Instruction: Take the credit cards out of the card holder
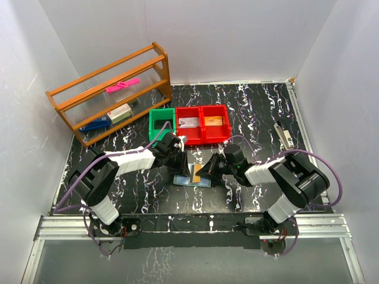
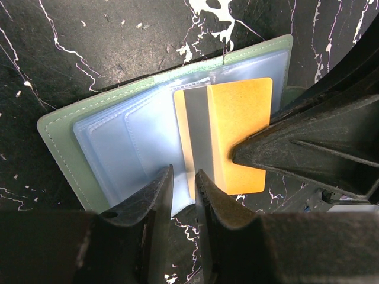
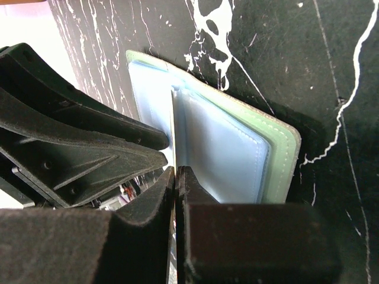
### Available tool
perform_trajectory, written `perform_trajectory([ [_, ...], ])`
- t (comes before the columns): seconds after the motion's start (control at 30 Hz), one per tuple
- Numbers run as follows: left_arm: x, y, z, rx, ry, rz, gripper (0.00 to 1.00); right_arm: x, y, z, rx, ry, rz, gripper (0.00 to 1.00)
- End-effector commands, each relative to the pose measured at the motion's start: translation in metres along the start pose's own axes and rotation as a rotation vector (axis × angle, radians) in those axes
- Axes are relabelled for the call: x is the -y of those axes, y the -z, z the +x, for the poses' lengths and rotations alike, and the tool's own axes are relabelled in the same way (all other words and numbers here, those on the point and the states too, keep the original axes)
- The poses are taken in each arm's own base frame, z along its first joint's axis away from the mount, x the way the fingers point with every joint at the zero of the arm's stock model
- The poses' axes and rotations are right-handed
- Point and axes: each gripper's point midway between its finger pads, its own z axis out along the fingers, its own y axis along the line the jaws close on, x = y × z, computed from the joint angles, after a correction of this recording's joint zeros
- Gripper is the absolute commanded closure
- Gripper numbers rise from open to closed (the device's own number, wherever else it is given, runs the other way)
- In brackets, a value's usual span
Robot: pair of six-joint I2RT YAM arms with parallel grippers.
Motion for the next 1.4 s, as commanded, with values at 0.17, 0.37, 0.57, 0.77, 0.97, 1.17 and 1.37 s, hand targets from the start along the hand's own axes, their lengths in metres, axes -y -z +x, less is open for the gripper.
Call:
perform_trajectory([
  [0.17,-0.023,0.007,0.027,-0.079,0.008,-0.109,0.78,-0.009,0.013,-0.016,0.085,0.08,0.03,1.0],
  [0.37,-0.019,0.013,0.021,-0.059,0.0,-0.106,0.78,-0.023,0.018,-0.02,0.099,0.105,0.006,1.0],
  [0.57,-0.01,0.025,0.011,-0.005,-0.007,-0.089,0.75,-0.034,0.021,-0.021,0.097,0.139,-0.027,1.0],
  [0.77,-0.003,0.046,-0.004,0.078,-0.033,-0.095,0.7,-0.044,0.028,-0.027,0.149,0.185,-0.045,1.0],
  [0.97,-0.006,0.074,-0.019,0.203,-0.046,-0.138,0.48,-0.067,0.044,-0.034,0.212,0.28,-0.105,1.0],
  [1.17,-0.022,0.111,-0.034,0.349,-0.051,-0.243,0.16,-0.097,0.056,-0.027,0.227,0.408,-0.218,1.0],
  [1.37,-0.051,0.153,-0.046,0.477,-0.059,-0.386,0.02,-0.12,0.068,-0.022,0.276,0.588,-0.25,1.0],
])
